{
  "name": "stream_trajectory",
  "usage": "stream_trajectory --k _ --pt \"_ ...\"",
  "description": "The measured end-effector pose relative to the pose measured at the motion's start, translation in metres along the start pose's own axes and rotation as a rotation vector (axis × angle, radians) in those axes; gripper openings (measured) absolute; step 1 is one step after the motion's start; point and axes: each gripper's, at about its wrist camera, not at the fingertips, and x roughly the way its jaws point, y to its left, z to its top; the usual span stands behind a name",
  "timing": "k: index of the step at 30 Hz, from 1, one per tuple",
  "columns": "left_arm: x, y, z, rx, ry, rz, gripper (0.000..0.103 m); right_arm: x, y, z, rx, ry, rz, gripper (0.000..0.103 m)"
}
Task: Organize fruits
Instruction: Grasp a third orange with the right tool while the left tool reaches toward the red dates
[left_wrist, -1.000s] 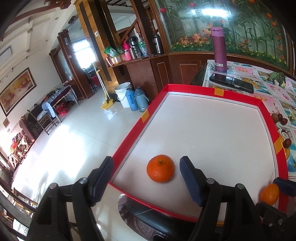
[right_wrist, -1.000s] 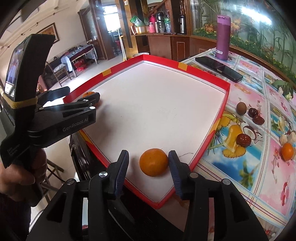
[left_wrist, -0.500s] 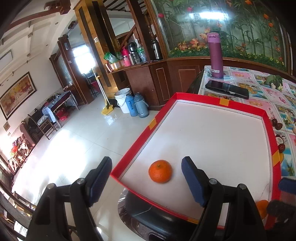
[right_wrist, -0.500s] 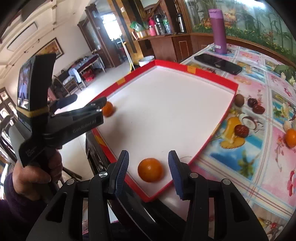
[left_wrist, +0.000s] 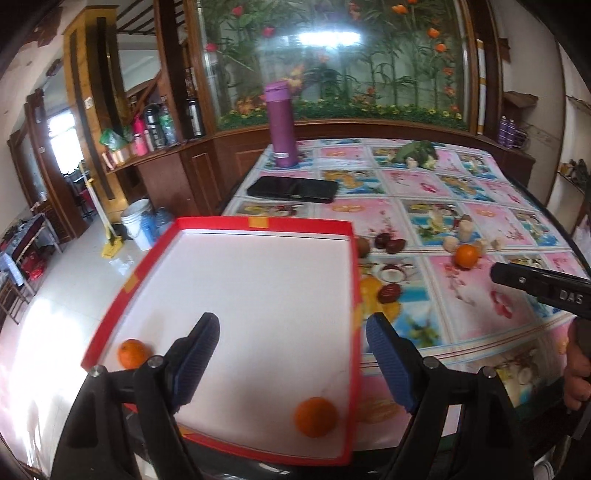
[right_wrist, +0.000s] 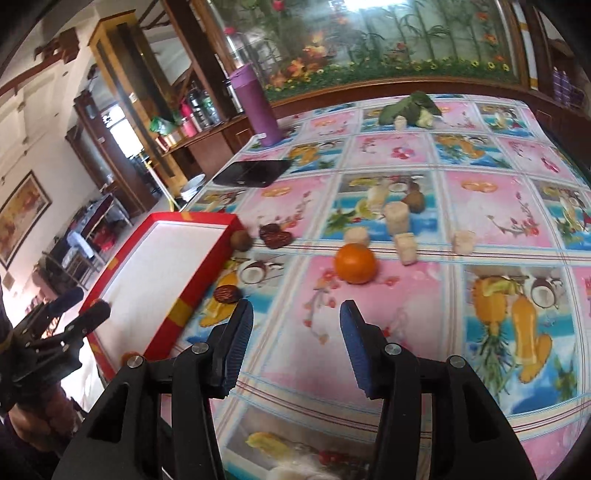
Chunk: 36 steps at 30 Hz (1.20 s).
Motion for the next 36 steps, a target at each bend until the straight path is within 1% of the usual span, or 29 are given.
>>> stream_trajectory --k 3,6,9,14,18,24,25,26,28,32,34,36 --pt "0.005 -0.025 0.002 0.030 0.030 -0.095 0.084 -0.001 -0.013 0.000 0.037 -0.002 -0.004 0.048" --pt "0.013 -0.041 0.001 0.041 0.062 -0.177 0.084 0.001 -0.022 0.001 0.055 0.000 -0.010 0.048" --pt "0.023 -0.045 -0.005 0.038 0.099 -0.183 0.084 0.006 -0.025 0.003 0.051 0.006 -0.020 0.048" --pt "0.042 -0.041 -0.011 0.018 0.144 -0.175 0.084 0.014 -0.022 0.012 0.012 0.007 -0.043 0.048" --pt "0.058 -0.030 -0.013 -0.007 0.173 -0.143 0.084 0.027 -0.023 0.019 0.002 0.029 -0.046 0.048" --pt "0.076 -0.011 -0.009 -0.050 0.196 -0.100 0.084 0.047 -0.024 0.023 -0.022 0.062 -0.067 0.048" --pt "0.078 -0.008 -0.008 -0.062 0.202 -0.107 0.084 0.049 -0.025 0.024 -0.024 0.064 -0.070 0.048" --pt "0.080 -0.005 -0.007 -0.071 0.203 -0.109 0.084 0.051 -0.025 0.024 -0.024 0.069 -0.071 0.048" --pt "0.082 -0.002 -0.004 -0.069 0.198 -0.083 0.084 0.054 -0.027 0.024 -0.024 0.079 -0.071 0.048" --pt "0.085 0.006 -0.001 -0.076 0.200 -0.056 0.084 0.057 -0.027 0.025 -0.032 0.088 -0.079 0.048" --pt "0.083 0.008 0.001 -0.070 0.195 -0.033 0.084 0.060 -0.027 0.026 -0.034 0.093 -0.078 0.048" --pt "0.078 0.006 0.005 -0.056 0.183 -0.025 0.084 0.062 -0.026 0.027 -0.038 0.100 -0.072 0.048"
